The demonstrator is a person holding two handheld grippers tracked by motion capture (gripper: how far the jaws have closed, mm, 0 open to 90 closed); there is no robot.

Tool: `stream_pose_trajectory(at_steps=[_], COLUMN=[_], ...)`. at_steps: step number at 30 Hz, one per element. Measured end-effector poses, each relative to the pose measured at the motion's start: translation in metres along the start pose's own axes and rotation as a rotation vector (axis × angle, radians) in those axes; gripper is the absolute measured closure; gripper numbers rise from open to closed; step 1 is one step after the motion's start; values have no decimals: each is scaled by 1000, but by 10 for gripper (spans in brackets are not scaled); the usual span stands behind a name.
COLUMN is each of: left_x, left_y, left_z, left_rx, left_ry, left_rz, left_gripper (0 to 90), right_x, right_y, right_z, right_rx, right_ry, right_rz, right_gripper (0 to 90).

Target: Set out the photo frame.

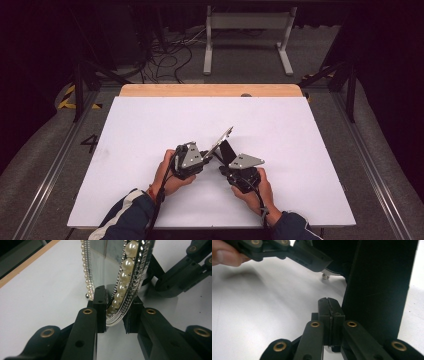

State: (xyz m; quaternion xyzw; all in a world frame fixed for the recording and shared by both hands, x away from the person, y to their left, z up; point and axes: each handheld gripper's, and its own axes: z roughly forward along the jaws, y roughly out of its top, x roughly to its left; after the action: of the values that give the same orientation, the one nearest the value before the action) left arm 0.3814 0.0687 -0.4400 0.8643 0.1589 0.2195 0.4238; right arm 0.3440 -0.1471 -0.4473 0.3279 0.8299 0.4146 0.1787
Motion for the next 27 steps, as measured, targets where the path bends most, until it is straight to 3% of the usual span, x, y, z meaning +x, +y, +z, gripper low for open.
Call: stream_pose_trajectory(at_steps=[16,19,27], left_x=[-10,-10,-7], left_y=[6,6,4], left_z=[-5,-5,-2], left_rx=[1,-11,-10], left_ry=[0,-16,-35], left_rz=[11,4,-24], left_gripper=[731,727,699], right_x=[-16,-21,-21], right_y=[-3,-3,-3], right_z=[-2,-3,-3], right_rx=[-8,-13,-4], right_ry=[10,5,4], right_rz=[-6,2,-35], right_gripper=[900,900,868])
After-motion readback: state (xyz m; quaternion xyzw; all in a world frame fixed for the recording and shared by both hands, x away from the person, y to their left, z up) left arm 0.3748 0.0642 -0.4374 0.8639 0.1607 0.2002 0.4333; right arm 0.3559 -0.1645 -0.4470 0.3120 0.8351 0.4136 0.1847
